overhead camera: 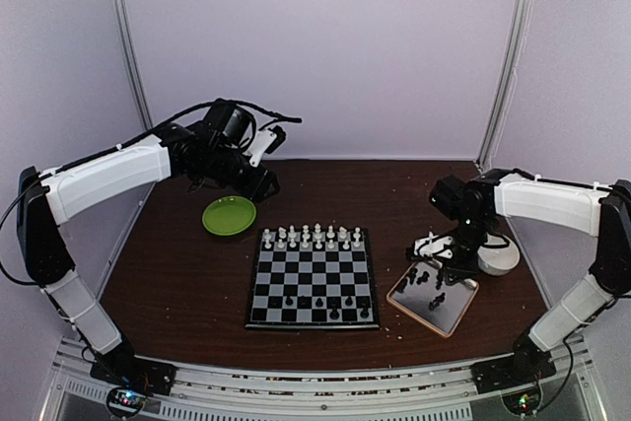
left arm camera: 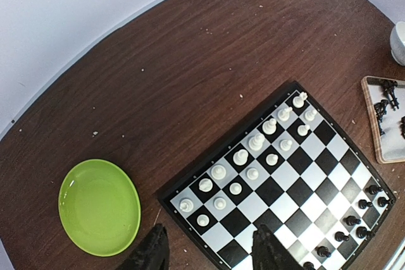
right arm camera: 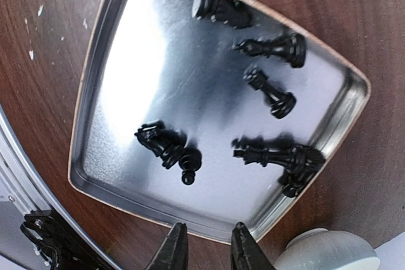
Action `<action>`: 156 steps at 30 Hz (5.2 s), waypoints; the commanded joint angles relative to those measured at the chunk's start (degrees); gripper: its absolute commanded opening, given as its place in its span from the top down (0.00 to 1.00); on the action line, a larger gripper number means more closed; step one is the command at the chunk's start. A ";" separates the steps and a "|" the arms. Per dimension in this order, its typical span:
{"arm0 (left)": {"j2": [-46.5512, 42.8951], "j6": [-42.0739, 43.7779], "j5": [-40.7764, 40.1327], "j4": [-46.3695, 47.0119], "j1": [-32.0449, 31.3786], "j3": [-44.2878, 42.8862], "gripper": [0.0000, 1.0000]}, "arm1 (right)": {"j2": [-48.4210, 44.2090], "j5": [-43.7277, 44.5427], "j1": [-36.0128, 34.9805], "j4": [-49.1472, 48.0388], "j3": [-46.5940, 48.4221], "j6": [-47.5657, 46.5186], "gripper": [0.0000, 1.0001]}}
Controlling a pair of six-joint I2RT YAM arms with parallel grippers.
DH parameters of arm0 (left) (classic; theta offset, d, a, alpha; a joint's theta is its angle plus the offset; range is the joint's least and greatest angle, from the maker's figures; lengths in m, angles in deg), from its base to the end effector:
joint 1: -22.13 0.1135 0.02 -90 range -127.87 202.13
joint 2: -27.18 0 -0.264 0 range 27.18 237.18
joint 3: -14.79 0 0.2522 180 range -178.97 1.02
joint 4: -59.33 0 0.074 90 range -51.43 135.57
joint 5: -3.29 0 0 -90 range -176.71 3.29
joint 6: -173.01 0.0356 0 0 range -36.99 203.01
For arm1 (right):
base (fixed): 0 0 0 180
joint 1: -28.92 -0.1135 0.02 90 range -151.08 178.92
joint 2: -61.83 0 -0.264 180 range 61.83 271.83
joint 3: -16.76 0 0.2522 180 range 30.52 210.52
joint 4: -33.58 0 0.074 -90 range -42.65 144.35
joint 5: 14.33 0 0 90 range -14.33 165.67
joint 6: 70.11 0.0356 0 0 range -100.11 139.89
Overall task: Set up the chess pieces on the board
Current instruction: Pick up the pawn from the storage box, then place the pawn on the chessboard, then pick up the pawn from the chessboard.
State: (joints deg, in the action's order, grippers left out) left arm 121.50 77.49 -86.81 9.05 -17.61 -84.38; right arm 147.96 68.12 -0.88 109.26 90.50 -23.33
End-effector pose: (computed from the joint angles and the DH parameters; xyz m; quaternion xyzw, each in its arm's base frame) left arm 0.2831 -0.2353 0.3200 0.2719 0.8845 -0.1452 0.3503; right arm 0.2165 0.1294 0.2136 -0.5945 0.8012 0.0634 0.0244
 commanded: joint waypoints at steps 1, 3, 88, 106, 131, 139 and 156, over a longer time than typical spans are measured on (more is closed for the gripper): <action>0.60 0.67 0.74 0.94 0.06 -1.22 0.54 | -1.30 0.25 0.12 -0.97 -3.33 -4.65 0.74; 0.60 0.68 0.86 0.94 0.11 -1.28 0.54 | -0.83 -0.12 0.10 -1.44 -4.09 -4.91 0.74; -2.11 1.00 -0.43 0.15 0.11 -1.54 0.54 | 35.65 -2.14 -25.35 4.19 44.78 3.80 0.95; -1.49 0.91 0.13 0.00 0.11 -1.52 0.54 | 42.06 -2.49 -27.41 5.84 48.91 4.90 0.92; 7.95 5.33 5.12 -6.62 -6.30 -7.37 0.56 | -8.26 -6.74 -5.36 -13.53 10.73 12.98 0.75; 14.53 2.42 4.47 -8.89 -14.22 -9.00 0.58 | -19.65 -11.03 4.55 -33.11 -4.19 23.22 0.00; 25.45 0.61 3.98 -10.09 -19.61 -14.33 0.58 | -17.05 -15.48 6.07 -30.19 -3.65 19.41 0.11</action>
State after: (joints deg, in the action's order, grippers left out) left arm 144.59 78.59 -82.85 -1.33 -36.56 -96.01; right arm 130.41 53.78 4.95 78.96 86.53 -2.94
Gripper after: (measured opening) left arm 0.417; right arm 0.892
